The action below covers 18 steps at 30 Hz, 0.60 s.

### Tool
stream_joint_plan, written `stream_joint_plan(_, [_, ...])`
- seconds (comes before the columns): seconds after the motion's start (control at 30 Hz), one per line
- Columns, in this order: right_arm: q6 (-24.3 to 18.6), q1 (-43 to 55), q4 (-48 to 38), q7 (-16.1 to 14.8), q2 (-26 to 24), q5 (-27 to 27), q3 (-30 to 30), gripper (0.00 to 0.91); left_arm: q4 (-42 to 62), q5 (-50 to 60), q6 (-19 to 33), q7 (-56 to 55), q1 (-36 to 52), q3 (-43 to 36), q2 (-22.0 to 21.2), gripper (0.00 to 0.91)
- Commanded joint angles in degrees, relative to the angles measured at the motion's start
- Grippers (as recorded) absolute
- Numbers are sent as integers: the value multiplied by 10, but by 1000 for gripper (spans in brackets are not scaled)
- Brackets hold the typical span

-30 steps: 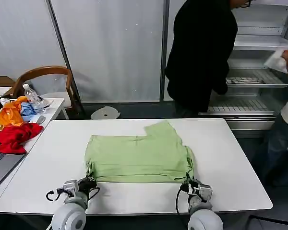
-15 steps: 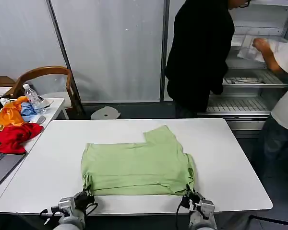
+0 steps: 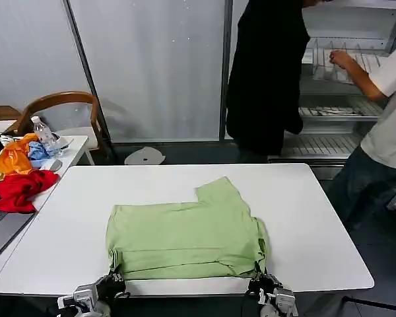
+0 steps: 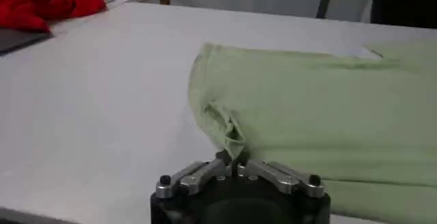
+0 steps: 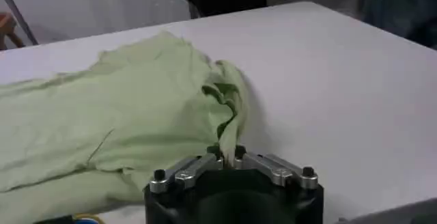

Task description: Fold and organize the clothes.

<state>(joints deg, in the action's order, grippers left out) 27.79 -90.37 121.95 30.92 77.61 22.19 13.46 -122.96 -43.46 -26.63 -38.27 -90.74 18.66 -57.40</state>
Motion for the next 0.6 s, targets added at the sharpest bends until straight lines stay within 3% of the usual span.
stream_joint_plan(0.03, [2, -21, 7, 6, -3, -3, -5, 0, -8, 1, -1, -2, -18, 1, 3, 20])
stream_joint_plan(0.6, [-9, -35, 6, 3, -3, -11, -9, 0, -25, 6, -3, -14, -33, -1, 2, 20])
